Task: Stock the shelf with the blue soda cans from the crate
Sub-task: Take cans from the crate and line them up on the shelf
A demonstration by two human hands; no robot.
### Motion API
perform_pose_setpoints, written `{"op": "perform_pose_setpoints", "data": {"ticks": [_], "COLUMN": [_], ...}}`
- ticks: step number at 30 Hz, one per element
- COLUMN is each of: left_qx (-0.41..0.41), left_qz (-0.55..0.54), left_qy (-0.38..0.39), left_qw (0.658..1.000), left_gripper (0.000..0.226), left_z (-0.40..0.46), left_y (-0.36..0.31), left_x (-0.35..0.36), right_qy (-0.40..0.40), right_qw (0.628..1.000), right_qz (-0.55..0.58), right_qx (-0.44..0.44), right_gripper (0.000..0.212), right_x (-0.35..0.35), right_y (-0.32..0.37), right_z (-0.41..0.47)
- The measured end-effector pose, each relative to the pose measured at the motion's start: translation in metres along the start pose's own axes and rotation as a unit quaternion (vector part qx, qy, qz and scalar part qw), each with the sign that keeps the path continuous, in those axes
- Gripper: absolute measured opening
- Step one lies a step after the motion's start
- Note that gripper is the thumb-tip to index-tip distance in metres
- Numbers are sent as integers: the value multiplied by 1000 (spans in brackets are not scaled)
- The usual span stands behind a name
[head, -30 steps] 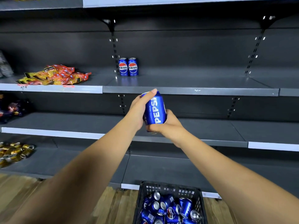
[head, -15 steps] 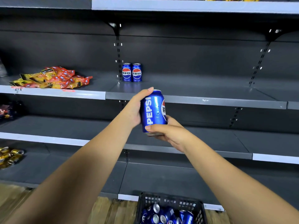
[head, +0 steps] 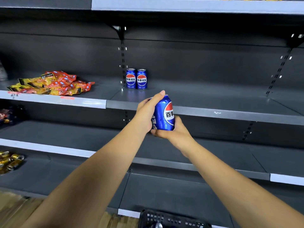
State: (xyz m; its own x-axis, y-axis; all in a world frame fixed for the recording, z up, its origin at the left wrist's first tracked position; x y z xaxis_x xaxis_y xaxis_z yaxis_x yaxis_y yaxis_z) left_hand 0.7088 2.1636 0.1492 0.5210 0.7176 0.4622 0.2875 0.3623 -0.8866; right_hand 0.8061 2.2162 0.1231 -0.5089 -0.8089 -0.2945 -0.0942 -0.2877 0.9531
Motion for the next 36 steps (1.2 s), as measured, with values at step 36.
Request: {"op": "perform_pose_setpoints", "data": {"ticks": [36], "left_qx": [39], "left_qz": [161], "left_qy": [-67], "left_qw": [984], "left_gripper": [16], "left_z": [162], "left_y": [-30], "left_x": [-48], "right_qy": [-23], "right_qw": [999], "right_qz": [12], "right_qx": [-26], "right_gripper": [55], "right_x": [-10], "right_y": [36], "right_z": [166]}}
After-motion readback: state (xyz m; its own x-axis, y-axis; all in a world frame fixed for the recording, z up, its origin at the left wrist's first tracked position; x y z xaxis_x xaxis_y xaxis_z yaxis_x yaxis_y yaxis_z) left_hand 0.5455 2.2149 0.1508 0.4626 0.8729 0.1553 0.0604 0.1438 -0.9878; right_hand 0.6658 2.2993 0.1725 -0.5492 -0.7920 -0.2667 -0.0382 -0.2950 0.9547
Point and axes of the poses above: each hand's wrist, its own z-axis towards the middle knuckle, its own x-axis out of the palm, y = z × x, the point moved 7 cm from there along z, towards the middle knuckle, and after that the axes turned 6 degrees about -z, right-handed, at the moved point
